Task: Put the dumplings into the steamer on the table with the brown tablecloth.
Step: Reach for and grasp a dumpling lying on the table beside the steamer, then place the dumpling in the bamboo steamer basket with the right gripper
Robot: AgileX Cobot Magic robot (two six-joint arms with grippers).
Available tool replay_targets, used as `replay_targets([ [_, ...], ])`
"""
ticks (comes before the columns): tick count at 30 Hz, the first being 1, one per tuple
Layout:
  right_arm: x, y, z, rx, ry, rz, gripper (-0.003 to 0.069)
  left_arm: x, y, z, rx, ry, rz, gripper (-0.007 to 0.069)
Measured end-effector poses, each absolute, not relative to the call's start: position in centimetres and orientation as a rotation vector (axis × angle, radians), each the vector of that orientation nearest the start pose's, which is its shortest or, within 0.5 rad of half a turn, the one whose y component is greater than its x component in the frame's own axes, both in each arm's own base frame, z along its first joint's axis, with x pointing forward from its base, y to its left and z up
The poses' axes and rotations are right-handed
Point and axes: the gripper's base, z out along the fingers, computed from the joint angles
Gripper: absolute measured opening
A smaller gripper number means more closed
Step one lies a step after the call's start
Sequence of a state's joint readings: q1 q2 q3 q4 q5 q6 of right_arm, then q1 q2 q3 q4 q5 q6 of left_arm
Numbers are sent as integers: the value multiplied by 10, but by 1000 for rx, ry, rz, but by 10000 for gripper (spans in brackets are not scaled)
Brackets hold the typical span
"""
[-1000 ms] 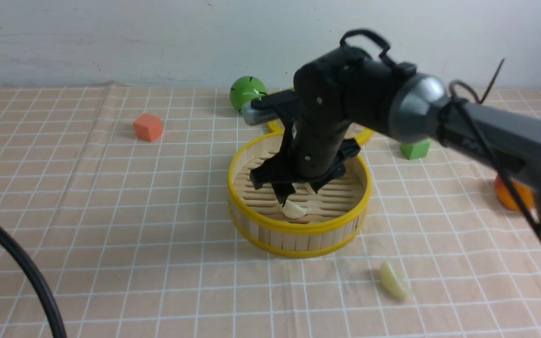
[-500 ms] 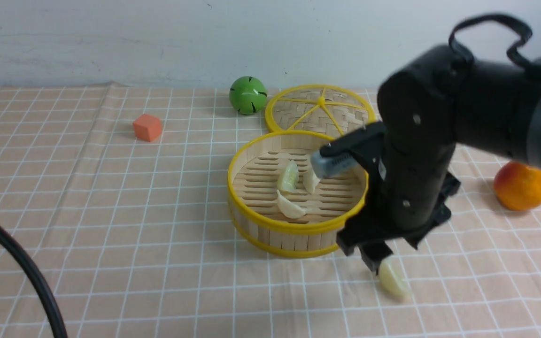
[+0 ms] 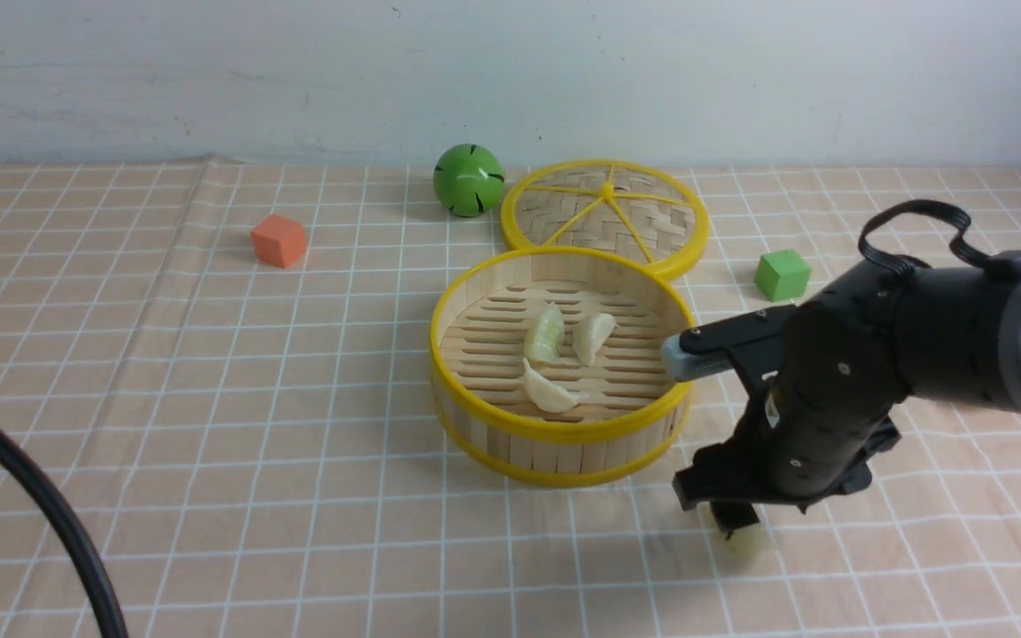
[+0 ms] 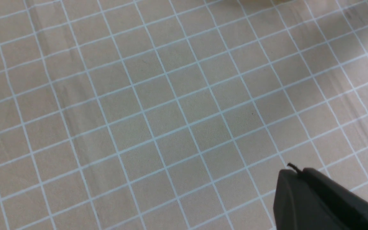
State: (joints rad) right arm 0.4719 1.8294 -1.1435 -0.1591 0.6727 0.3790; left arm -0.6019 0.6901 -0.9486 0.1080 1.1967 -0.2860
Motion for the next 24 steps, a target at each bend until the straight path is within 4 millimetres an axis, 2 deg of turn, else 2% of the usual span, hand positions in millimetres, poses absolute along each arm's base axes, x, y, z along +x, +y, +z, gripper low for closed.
replay_targets([
  [6,324,157,162,-307,2835,31,496,82,-47,369,386,2419,-278,4],
  [7,323,158,162,-334,2840,42,454,82,-47,369,386,2421,-284,4],
  [8,323,158,162,-338,2841,43,447,82,-47,369,386,2421,-284,4],
  [10,321,159,162,-404,2847,64,316,81,-48,369,387,2424,-294,4],
  [12,320,161,162,-425,2849,83,274,81,-48,369,387,2425,-297,4],
  [17,319,163,168,-476,2873,112,279,81,-48,369,387,2426,-301,4],
  [22,335,172,219,-468,2779,165,279,81,-48,369,388,2431,-298,4],
  [23,336,173,221,-467,2774,167,279,81,-48,369,388,2431,-298,4],
  [24,343,177,238,-459,2721,189,279,81,-48,369,388,2431,-298,4],
])
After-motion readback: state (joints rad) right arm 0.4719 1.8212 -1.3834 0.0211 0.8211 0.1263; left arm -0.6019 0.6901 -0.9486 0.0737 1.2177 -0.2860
